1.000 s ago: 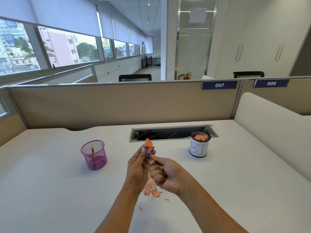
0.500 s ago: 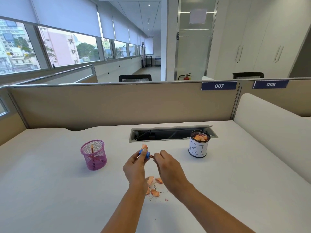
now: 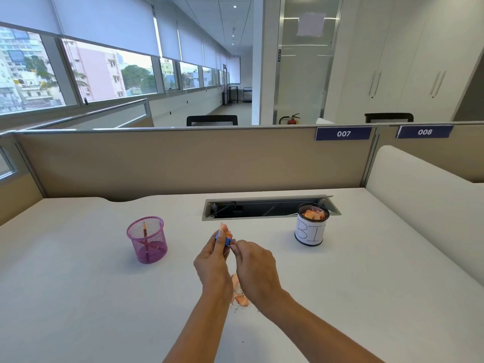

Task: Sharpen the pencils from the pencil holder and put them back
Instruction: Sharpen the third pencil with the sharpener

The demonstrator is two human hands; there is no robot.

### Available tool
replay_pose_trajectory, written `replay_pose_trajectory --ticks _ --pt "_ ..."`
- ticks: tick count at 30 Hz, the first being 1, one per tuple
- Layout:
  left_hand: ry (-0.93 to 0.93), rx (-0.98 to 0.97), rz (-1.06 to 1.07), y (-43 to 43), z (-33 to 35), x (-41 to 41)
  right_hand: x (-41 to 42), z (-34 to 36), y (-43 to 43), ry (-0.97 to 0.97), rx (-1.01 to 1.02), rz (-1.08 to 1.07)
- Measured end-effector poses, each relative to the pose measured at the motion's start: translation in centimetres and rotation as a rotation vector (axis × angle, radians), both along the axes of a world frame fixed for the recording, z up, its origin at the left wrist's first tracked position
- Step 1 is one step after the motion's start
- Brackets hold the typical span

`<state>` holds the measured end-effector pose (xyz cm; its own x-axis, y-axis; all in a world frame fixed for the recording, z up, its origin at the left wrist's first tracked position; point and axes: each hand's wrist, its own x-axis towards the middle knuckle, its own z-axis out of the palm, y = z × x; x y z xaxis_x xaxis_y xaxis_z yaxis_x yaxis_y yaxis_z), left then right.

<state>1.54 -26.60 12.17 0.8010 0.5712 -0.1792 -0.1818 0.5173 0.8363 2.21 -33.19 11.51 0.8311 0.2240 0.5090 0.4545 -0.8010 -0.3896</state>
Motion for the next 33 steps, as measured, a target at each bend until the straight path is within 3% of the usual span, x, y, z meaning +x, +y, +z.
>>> replay_pose_trajectory --ticks 4,9,12,14,16,19,23,26,30,33 --pt "-0.07 0.026 -0.069 0.2 0.1 0.1 -0.4 2.1 0.0 0.455 0.381 0.024" --pt "-0.126 -0.009 -0.187 1.1 0.2 0.2 -0.1 3.9 -1.3 1.308 1.274 0.125" --pt "-0.145 -0.113 -0.288 1.3 0.3 0.1 0.0 3.9 -1.8 1.524 1.535 0.223" --pt "-0.118 -0.121 -0.314 1.3 0.0 0.2 -0.1 3.6 -2.0 1.568 1.595 0.263" --pt "-0.102 -0.105 -0.301 1.4 -0.4 0.2 -0.2 3.3 -2.2 1.547 1.515 0.262" --pt "-0.055 -0.036 -0.232 1.4 -0.8 0.3 -0.1 3.1 -2.2 1.348 1.189 0.197" --pt "0.016 0.077 -0.104 0.9 -0.8 0.2 -0.3 1.9 -1.4 0.755 0.466 0.101" --pt "0.094 0.205 0.013 0.4 -0.6 0.1 -0.4 0.9 -1.6 0.342 0.106 0.091" --pt "0.241 0.376 0.174 0.1 -0.4 0.2 -0.7 0.3 -1.7 0.024 -0.204 0.091" --pt "0.31 0.464 0.209 0.0 -0.1 0.2 -0.1 -0.6 -1.4 -0.069 -0.278 0.073"
